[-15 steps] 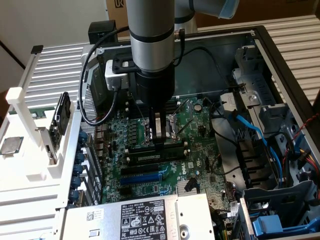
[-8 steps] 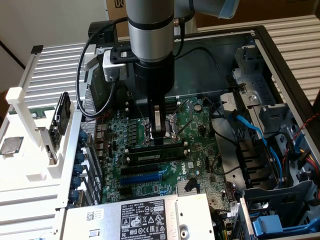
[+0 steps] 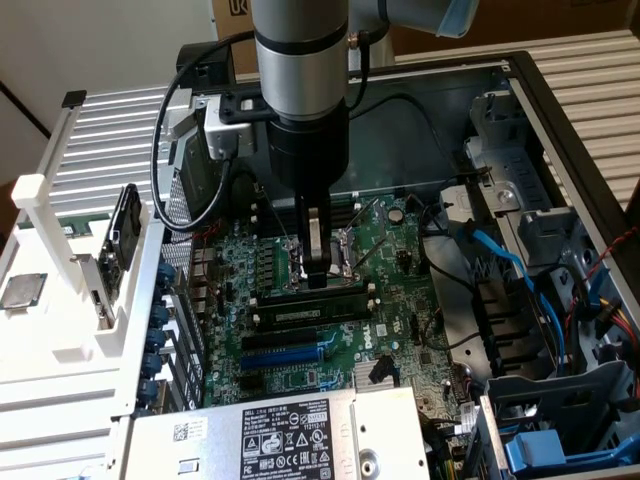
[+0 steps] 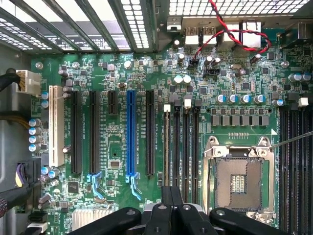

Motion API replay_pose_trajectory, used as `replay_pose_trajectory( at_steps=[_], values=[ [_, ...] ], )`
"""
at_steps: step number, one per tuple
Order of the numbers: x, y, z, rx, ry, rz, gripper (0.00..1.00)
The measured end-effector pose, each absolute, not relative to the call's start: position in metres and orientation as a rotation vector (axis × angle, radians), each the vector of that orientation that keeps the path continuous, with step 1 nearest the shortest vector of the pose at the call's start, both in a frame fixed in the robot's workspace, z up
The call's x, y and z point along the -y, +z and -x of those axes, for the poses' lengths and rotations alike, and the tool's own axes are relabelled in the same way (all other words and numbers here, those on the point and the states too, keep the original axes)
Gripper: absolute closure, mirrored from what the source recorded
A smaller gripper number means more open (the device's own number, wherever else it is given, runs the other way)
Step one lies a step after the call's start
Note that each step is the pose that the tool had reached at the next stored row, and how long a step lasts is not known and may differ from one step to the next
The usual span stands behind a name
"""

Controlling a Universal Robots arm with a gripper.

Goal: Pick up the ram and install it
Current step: 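Press down the ram until it locks into place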

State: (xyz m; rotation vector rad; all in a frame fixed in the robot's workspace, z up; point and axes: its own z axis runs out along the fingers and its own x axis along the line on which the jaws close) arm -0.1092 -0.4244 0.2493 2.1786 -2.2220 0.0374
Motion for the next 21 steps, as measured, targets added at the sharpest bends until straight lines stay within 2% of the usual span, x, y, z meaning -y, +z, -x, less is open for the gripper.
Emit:
replay_pose_trajectory(
  at_steps=[21],
  values=[
    [0.4244, 0.2493, 0.1092, 2.462, 0.032, -1.899, 0.90]
  ],
)
